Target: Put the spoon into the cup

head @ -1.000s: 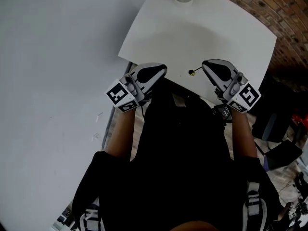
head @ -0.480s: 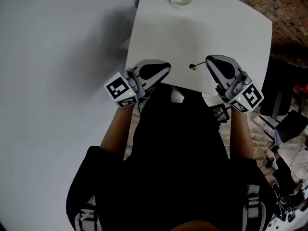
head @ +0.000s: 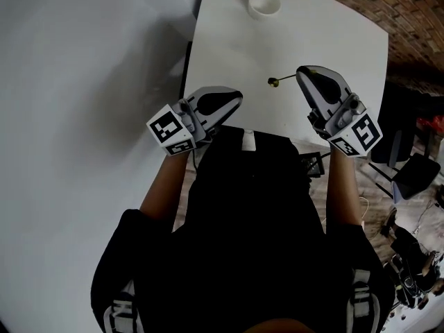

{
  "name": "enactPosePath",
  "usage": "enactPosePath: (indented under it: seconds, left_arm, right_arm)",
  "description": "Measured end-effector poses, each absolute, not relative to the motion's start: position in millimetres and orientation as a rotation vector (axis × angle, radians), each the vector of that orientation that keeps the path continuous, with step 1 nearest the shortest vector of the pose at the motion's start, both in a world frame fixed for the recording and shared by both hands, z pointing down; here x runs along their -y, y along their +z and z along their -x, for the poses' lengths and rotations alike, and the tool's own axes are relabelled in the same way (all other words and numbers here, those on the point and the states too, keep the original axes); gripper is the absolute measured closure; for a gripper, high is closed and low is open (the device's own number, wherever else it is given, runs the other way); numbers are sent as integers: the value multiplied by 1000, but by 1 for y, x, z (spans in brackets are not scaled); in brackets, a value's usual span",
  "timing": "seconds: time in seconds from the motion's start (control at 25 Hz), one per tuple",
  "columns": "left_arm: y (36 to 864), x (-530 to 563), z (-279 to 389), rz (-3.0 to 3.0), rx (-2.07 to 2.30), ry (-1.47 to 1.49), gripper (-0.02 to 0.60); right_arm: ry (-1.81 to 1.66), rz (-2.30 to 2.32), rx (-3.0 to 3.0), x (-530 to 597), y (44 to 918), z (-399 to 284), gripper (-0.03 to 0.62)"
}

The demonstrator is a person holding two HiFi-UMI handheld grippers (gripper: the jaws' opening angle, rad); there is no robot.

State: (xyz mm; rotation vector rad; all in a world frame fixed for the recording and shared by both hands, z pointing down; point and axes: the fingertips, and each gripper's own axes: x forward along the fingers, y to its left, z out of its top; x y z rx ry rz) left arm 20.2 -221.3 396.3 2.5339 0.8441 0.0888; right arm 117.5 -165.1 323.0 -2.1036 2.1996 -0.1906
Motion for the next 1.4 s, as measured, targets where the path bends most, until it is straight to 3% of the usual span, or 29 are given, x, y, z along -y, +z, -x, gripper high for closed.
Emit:
enactPosePath:
  seconds: [0.76,1.4]
  left_arm:
    - [453,264,-123,-2553,-681,133,565]
    - [483,275,-131,-2518,-587,222,565]
  right_arm:
    - [-52,2096,-2222,257,368,-304,586]
    - [-234,2105,-2179,301,454,-354,586]
